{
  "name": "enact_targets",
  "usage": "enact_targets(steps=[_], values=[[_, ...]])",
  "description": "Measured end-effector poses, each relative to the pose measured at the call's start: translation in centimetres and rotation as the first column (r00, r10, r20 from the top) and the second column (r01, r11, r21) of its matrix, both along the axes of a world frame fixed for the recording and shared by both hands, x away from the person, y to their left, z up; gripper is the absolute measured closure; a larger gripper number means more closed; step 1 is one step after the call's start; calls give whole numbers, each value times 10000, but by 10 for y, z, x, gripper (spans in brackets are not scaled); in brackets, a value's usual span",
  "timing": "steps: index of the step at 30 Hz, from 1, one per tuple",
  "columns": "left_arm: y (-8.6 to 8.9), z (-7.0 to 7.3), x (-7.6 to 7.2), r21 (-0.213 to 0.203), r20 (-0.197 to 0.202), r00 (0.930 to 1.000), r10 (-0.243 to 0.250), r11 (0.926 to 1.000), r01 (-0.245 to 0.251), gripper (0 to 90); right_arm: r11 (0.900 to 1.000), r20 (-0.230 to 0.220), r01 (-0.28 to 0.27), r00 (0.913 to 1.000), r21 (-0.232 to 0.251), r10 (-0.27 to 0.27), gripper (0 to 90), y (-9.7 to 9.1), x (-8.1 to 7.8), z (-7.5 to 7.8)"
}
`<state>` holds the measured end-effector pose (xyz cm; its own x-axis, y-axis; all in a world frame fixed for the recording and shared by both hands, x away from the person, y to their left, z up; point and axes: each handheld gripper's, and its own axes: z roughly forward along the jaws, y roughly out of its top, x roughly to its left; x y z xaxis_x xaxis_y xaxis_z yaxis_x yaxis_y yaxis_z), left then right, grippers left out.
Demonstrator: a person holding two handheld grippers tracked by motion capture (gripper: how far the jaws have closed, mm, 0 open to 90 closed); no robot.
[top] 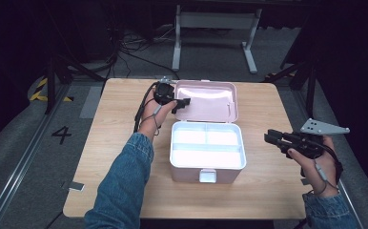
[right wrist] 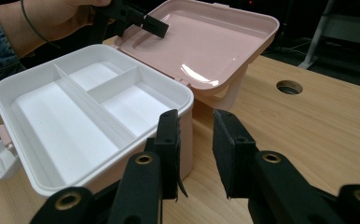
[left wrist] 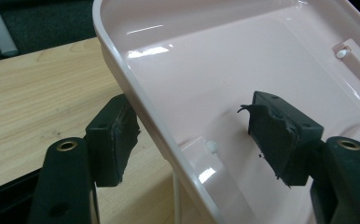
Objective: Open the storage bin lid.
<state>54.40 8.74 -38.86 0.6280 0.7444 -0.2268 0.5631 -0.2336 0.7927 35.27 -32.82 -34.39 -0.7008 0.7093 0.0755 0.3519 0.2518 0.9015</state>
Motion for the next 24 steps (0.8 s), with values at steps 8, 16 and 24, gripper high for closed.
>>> enact_targets(steps=[8,16,24], values=[[-2,-1,-2,459,-691,9968,401,9983,-369,318,10000,-16,-54,10000,-24,54,721,2,1,0],[0,1,-3,677,-292,9984,493,9966,-472,275,10000,51,-79,10000,-15,79,708,3,2,1],[4,23,-18,405,417,9987,298,9987,-315,261,10000,116,-99,9999,13,99,575,6,10,1]])
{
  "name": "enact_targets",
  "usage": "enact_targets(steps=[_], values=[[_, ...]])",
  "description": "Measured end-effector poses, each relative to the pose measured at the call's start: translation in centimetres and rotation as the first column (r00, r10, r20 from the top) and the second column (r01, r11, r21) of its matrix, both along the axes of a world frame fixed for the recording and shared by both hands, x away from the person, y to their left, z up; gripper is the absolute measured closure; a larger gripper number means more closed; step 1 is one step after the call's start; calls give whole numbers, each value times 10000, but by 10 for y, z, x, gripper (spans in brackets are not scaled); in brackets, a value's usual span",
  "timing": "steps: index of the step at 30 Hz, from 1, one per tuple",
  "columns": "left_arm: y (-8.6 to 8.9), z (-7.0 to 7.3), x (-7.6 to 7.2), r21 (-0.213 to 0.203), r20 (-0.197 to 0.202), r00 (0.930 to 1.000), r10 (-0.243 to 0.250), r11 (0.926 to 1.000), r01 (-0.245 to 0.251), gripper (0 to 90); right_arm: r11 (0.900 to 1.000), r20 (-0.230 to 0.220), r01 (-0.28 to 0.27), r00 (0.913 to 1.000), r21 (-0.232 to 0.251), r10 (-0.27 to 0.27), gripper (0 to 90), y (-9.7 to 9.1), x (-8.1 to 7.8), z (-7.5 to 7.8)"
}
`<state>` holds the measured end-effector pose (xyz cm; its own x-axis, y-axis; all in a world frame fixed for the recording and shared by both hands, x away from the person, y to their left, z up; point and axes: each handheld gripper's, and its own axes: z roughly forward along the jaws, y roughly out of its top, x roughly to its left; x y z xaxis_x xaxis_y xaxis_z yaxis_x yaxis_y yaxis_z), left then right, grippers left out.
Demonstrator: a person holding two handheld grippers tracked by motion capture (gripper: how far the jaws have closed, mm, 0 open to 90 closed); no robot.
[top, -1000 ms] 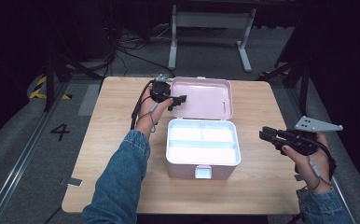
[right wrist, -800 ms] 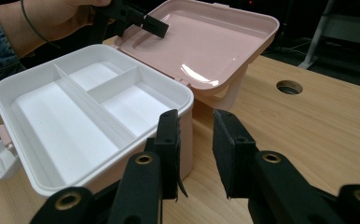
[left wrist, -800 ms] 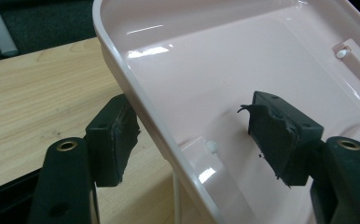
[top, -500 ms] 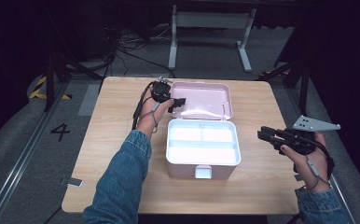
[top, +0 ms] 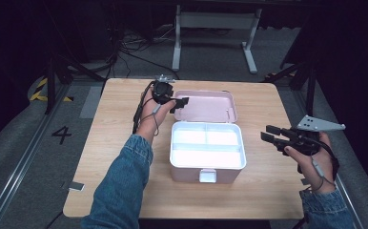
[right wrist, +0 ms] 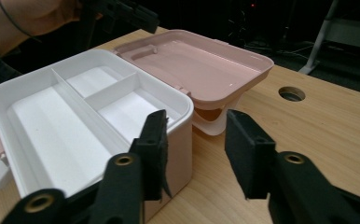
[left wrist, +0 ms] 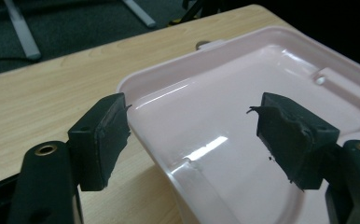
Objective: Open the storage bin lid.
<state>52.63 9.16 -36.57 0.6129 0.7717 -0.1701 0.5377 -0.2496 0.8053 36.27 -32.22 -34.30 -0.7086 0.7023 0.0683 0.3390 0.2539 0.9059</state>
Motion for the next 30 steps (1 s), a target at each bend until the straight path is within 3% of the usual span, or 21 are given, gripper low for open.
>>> enact_targets(steps=[3,9,11,14,17,22,30], values=[[3,15,-12,-92,475,9986,-235,9997,240,261,9999,-21,-24,10000,-113,24,540,-1,6,0],[6,37,-38,-113,900,9931,-758,9970,771,258,10000,-145,-83,9999,32,84,522,1,18,3],[8,43,-47,-1,1042,9899,-962,9953,967,257,9999,-153,-127,9998,52,128,517,3,22,5],[14,50,-62,514,1144,9848,-1306,9908,1254,256,9996,-235,-220,9995,149,223,506,6,29,6],[23,54,-75,746,1364,9812,-1367,9890,1274,255,9994,-406,-299,9987,176,306,500,9,36,5],[40,58,-90,640,1356,9821,-1309,9903,1232,253,9993,-595,-346,9976,106,352,496,11,43,3],[70,58,-116,825,1288,9835,-1272,9897,1172,248,9994,-931,-341,9951,-27,337,485,9,48,0]])
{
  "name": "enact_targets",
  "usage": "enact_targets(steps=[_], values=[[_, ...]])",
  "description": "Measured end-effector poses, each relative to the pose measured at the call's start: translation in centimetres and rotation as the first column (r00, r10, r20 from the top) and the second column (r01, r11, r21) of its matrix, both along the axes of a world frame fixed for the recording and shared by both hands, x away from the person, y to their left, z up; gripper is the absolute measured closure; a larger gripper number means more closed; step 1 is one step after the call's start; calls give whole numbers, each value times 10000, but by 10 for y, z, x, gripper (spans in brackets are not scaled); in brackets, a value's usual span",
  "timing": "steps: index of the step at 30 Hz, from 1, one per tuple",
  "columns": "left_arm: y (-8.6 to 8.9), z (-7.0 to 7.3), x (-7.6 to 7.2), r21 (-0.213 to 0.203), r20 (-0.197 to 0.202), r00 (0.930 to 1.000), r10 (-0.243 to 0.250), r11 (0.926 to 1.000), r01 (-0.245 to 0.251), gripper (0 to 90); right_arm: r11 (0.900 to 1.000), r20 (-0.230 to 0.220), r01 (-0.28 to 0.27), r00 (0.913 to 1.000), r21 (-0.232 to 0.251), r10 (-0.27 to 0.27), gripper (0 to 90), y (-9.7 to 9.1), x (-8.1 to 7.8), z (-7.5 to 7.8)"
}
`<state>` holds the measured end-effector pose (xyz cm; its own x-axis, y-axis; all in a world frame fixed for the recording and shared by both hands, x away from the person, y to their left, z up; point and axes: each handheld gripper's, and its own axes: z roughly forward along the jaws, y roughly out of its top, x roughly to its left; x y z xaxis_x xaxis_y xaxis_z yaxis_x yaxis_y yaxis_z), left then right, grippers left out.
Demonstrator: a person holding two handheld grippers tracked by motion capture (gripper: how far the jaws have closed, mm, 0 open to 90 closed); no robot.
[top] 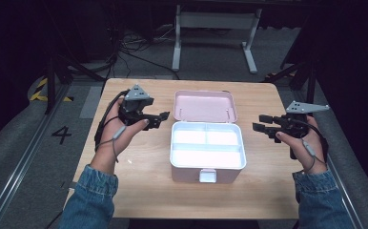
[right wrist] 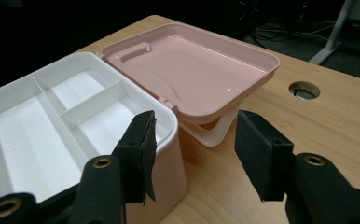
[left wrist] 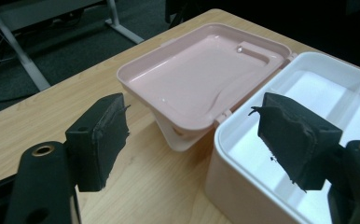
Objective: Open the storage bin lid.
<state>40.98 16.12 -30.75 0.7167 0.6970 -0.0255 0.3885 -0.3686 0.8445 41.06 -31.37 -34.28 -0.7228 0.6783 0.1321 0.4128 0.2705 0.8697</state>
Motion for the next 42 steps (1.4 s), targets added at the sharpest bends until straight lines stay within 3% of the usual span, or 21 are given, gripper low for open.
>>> enact_targets(steps=[11,14,17,20,23,24,26,31,36,39,40,42], values=[[37,-7,-30,-175,89,9962,869,9961,-867,247,9992,-220,217,9995,-323,-224,479,-9,1,-5],[48,-10,-37,-114,117,9931,1169,9931,-1168,248,9988,-236,311,9992,-380,-320,477,-13,0,-5],[58,-15,-42,-374,184,9865,1628,9861,-1621,247,9985,-318,369,9988,-416,-383,476,-17,-1,-6],[66,-21,-42,-240,-67,9814,1918,9811,-1919,248,9975,-433,492,9977,-509,-515,476,-21,-3,-8],[73,-27,-43,105,-214,9711,2378,9713,-2376,249,9966,-419,609,9971,-563,-633,473,-26,-4,-8],[73,-27,-43,105,-214,9711,2378,9713,-2376,251,9966,-419,609,9971,-563,-633,473,-26,-4,-8],[78,-31,-44,401,-564,9623,2662,9636,-2643,251,9956,-500,738,9958,-572,-767,471,-30,-6,-9],[84,-41,-42,1240,-779,9441,3204,9427,-3097,252,9928,-611,965,9930,-709,-1009,465,-39,-8,-12],[87,-50,-38,1796,-1336,9338,3318,9348,-3065,252,9896,-717,1145,9901,-871,-1209,458,-45,-8,-16],[90,-54,-36,2124,-1638,9192,3580,9228,-3215,269,9871,-867,1225,9875,-1031,-1316,450,-47,-6,-20],[90,-54,-36,2124,-1638,9192,3580,9228,-3215,270,9871,-867,1225,9875,-1031,-1316,450,-47,-6,-20],[91,-58,-34,2220,-2007,9061,3724,9182,-3281,271,9851,-1049,1259,9848,-1169,-1383,449,-48,-5,-24]])
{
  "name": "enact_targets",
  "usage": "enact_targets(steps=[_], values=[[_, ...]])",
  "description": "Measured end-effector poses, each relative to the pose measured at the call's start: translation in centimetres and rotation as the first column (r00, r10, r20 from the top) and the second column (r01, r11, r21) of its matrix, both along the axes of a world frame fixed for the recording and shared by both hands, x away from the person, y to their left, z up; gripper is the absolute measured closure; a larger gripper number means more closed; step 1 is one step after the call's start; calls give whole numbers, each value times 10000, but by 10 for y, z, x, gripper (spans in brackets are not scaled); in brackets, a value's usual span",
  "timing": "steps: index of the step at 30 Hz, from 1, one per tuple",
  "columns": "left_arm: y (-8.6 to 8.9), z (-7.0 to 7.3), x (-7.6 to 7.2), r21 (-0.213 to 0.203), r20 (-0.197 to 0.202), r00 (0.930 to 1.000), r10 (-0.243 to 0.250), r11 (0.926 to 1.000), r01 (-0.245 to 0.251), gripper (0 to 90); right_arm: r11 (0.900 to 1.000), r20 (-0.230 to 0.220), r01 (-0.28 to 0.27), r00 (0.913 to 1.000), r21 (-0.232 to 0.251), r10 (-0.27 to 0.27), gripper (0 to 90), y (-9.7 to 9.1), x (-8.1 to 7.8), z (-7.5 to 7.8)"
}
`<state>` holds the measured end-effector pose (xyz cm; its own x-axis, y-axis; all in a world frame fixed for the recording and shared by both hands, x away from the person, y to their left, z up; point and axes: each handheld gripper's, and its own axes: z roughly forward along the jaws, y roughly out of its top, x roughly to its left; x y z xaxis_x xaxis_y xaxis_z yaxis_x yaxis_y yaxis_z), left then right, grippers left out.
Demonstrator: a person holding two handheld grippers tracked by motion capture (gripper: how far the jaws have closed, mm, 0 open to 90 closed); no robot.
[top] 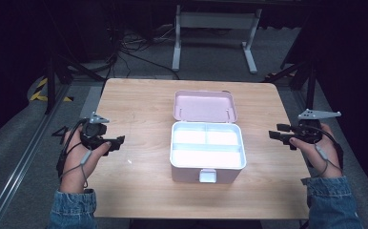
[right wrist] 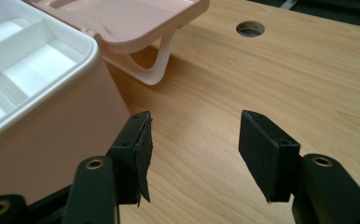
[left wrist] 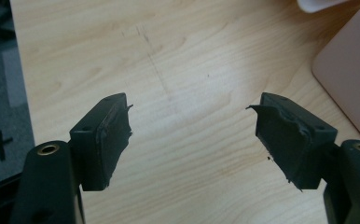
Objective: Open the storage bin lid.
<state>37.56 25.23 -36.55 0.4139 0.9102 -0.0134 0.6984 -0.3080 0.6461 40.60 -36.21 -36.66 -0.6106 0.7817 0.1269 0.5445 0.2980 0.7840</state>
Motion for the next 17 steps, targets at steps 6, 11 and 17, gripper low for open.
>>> enact_targets(steps=[6,11,17], values=[[0,-13,3,507,-1281,9910,380,9982,-317,273,10000,-170,-5,9999,-87,4,446,1,0,-2],[-5,-10,3,-217,-1181,9928,-202,9996,178,264,9999,-212,-52,9998,-136,49,445,2,-1,-4],[-21,-7,4,-440,-813,9925,-910,9952,876,259,9999,-177,-27,9998,-100,25,446,1,-3,-3]])
